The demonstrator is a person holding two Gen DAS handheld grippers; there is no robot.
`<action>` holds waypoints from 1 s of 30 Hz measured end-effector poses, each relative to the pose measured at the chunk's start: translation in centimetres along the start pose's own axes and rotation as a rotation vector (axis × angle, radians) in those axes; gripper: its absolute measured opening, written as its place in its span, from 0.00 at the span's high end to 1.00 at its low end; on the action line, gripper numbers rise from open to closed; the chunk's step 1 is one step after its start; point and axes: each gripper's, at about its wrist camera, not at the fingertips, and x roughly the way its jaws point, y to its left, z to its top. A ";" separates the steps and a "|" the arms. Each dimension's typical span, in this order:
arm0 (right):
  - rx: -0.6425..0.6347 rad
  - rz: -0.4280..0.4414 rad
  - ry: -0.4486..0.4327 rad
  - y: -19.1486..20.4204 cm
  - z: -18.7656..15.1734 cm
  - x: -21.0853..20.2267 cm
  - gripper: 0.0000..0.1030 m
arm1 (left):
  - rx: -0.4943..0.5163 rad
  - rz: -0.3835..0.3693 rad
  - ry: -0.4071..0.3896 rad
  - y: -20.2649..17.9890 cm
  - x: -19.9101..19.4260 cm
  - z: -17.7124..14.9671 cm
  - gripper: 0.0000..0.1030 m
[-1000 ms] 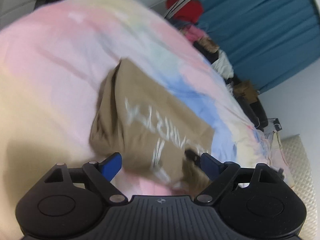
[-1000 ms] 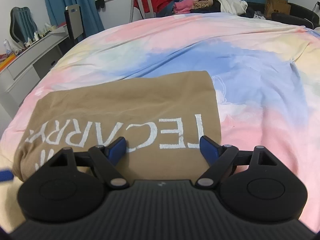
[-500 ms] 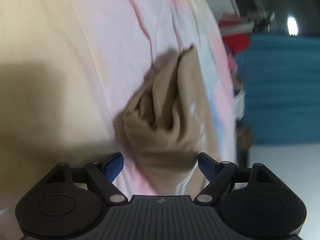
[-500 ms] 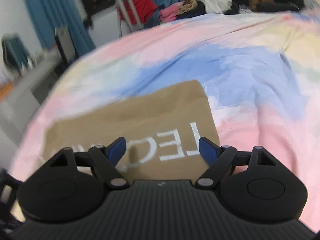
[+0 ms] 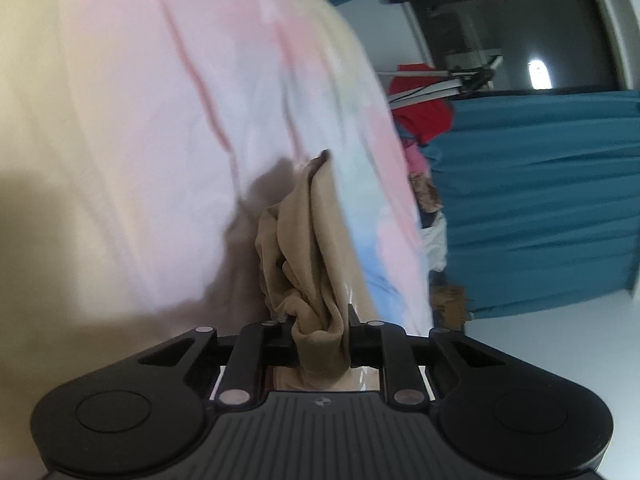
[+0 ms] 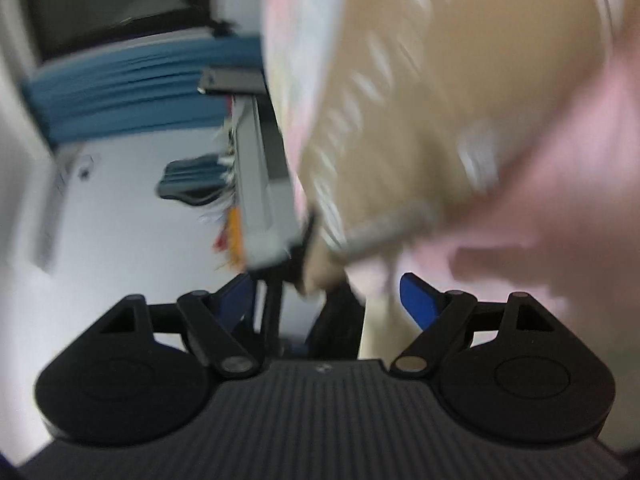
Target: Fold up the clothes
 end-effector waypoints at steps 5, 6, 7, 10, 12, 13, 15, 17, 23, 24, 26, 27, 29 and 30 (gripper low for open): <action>0.074 -0.025 -0.251 -1.5 1.4 -2.8 0.20 | 0.022 -0.051 -0.017 -0.9 -0.1 0.5 0.83; 0.100 -0.019 -0.329 -1.8 1.7 -3.9 0.20 | 0.021 -0.057 -0.020 -1.0 -0.1 0.5 0.83; 0.125 -0.015 -0.400 -2.1 2.0 -4.8 0.19 | 0.023 -0.060 -0.022 -1.0 -0.2 0.6 0.83; 0.185 -0.018 -0.524 -2.9 2.8 -6.4 0.29 | 0.023 -0.062 -0.027 -1.0 -0.3 0.8 0.84; 0.171 -0.053 -0.542 -2.5 2.8 -6.3 0.42 | 0.012 -0.057 -0.024 -0.6 -0.4 0.8 0.84; 0.148 -0.077 -0.549 -2.1 2.6 -6.3 0.53 | 0.011 -0.056 -0.022 -0.3 -0.7 0.9 0.84; 0.102 -0.116 -0.564 -1.3 2.3 -6.3 0.62 | 0.010 -0.053 -0.019 -0.3 -1.0 1.0 0.83; 0.055 -0.119 -0.584 -0.5 2.3 -7.0 0.68 | 0.013 -0.053 -0.015 -0.7 -1.0 1.0 0.84; 0.008 -0.030 -0.639 3.6 2.6 -10.3 0.73 | 0.027 -0.094 0.017 -4.9 -1.3 0.5 0.83; 0.008 -0.009 -0.650 4.3 2.9 -11.1 0.73 | 0.035 -0.105 0.028 -6.0 -0.9 0.3 0.83; -0.004 0.021 -0.689 5.5 4.1 -12.9 0.73 | 0.063 -0.128 0.055 -8.6 0.8 -0.4 0.83; -0.005 0.030 -0.716 6.2 4.9 -13.9 0.73 | 0.074 -0.137 0.071 -10.0 1.9 -0.9 0.83; -0.002 0.039 -0.773 7.4 6.7 -15.8 0.73 | 0.080 -0.145 0.108 -12.8 5.7 -2.1 0.83; 0.000 0.038 -0.807 8.0 7.8 -17.0 0.73 | 0.082 -0.148 0.127 -14.2 7.5 -2.8 0.83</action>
